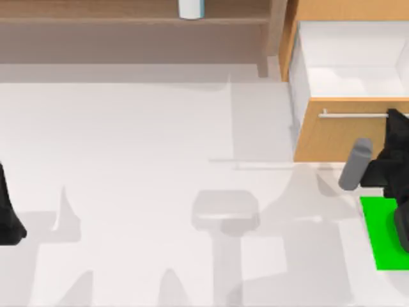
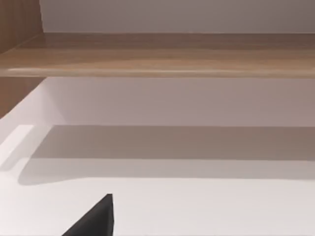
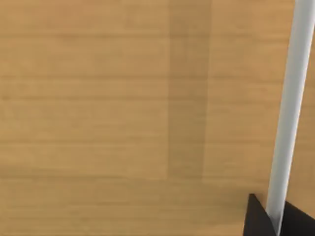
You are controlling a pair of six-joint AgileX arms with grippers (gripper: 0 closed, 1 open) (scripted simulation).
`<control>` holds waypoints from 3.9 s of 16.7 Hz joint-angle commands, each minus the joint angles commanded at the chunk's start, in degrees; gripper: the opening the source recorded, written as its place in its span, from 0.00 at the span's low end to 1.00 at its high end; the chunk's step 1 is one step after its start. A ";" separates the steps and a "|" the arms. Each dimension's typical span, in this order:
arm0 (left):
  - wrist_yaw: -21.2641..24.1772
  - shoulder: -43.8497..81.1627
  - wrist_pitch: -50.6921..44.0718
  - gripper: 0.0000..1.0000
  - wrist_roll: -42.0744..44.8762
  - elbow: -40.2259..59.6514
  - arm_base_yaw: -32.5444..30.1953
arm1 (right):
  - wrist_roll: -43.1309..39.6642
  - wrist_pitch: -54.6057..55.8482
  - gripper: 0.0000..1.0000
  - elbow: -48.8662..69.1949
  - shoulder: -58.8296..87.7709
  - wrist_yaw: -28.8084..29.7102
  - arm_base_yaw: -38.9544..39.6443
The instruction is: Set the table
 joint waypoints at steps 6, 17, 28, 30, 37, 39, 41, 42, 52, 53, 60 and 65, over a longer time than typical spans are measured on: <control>0.00 0.00 0.00 1.00 0.00 0.00 0.00 | -0.12 -5.81 0.00 8.71 2.76 -2.45 -2.32; 0.00 0.00 0.00 1.00 0.00 0.00 0.00 | -0.14 -10.88 0.00 16.14 5.05 -4.16 -4.10; 0.00 0.00 0.00 1.00 0.00 0.00 0.00 | 0.15 -18.81 0.00 28.78 10.10 -6.34 -6.11; 0.00 0.00 0.00 1.00 0.00 0.00 0.00 | 0.13 -19.11 0.00 29.63 10.36 -6.38 -6.24; 0.00 0.00 0.00 1.00 0.00 0.00 0.00 | 0.07 -25.46 0.00 41.11 15.51 -7.92 -7.38; 0.00 0.00 0.00 1.00 0.00 0.00 0.00 | 0.07 -27.21 0.00 44.01 16.81 -8.17 -7.85; 0.00 0.00 0.00 1.00 0.00 0.00 0.00 | 0.06 -28.06 0.00 45.40 17.43 -8.25 -8.11; 0.00 0.00 0.00 1.00 0.00 0.00 0.00 | 0.05 -28.08 0.00 45.43 17.44 -8.25 -8.12; 0.00 0.00 0.00 1.00 0.00 0.00 0.00 | 0.05 -28.08 0.53 45.43 17.44 -8.25 -8.12; 0.00 0.00 0.00 1.00 0.00 0.00 0.00 | 0.05 -28.08 0.60 45.43 17.44 -8.25 -8.12; 0.00 0.00 0.00 1.00 0.00 0.00 0.00 | 0.05 -28.08 1.00 45.43 17.44 -8.25 -8.12; 0.00 0.00 0.00 1.00 0.00 0.00 0.00 | 0.05 -28.08 1.00 45.43 17.44 -8.25 -8.12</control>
